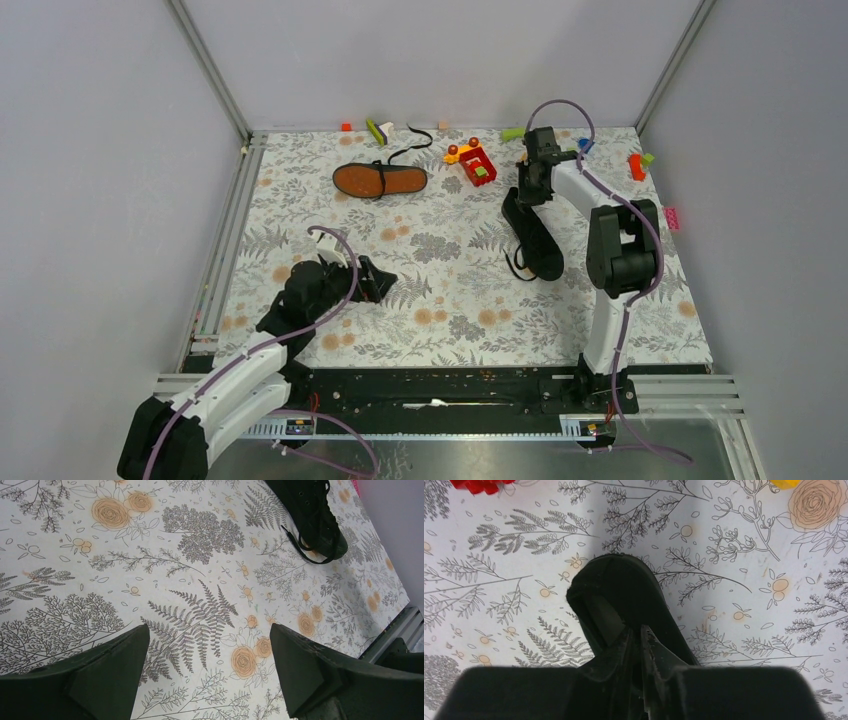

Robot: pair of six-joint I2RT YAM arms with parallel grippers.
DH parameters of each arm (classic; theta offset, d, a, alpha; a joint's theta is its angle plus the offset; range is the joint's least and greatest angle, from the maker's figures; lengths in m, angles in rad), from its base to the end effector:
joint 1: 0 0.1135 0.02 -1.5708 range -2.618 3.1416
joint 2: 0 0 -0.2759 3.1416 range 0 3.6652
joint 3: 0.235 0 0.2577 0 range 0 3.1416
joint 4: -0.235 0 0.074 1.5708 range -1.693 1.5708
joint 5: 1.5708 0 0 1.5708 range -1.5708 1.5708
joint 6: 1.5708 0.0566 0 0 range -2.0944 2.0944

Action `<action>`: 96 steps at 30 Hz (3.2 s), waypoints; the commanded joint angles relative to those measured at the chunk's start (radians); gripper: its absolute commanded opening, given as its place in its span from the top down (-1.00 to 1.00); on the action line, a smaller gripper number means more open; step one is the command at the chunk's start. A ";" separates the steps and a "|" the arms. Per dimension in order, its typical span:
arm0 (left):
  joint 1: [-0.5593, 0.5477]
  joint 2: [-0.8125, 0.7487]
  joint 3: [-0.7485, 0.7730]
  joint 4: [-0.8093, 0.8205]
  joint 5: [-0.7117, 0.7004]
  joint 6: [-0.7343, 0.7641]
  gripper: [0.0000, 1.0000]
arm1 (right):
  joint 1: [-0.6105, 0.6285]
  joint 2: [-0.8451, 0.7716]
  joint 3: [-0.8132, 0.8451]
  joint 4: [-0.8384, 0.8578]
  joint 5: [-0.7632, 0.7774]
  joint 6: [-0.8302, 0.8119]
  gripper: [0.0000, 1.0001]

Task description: Tie the shoes

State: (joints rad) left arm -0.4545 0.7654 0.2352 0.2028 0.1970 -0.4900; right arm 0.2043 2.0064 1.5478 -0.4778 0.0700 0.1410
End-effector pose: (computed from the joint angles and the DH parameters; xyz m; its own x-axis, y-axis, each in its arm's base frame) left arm 0.1661 -0.0935 0.1880 -0.5359 -0.2518 -0.8058 0.3908 0.7721 -0.5012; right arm 0.4562 0.0905 0.2014 -0.8036 -0.0233 -0.5947 -0.0493 0.9984 0.0275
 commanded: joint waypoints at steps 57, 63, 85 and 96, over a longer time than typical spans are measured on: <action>-0.008 0.068 0.011 0.112 0.113 0.022 -0.94 | 0.275 -0.228 -0.020 -0.013 -0.276 0.304 1.00; -0.028 0.205 0.103 0.044 0.070 0.028 -0.90 | 0.270 -0.254 -0.051 -0.003 -0.192 0.221 0.11; -0.172 0.731 0.491 -0.089 0.075 0.044 -0.49 | 0.392 -0.857 -0.860 0.319 -0.205 0.331 -0.30; -0.186 0.928 0.647 -0.166 0.095 0.038 -0.10 | 0.392 -0.985 -0.956 0.303 -0.220 0.334 -0.27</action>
State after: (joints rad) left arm -0.6350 1.6669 0.8272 0.0425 0.2680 -0.4522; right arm 0.5930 1.0470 0.6037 -0.1963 -0.1509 0.4660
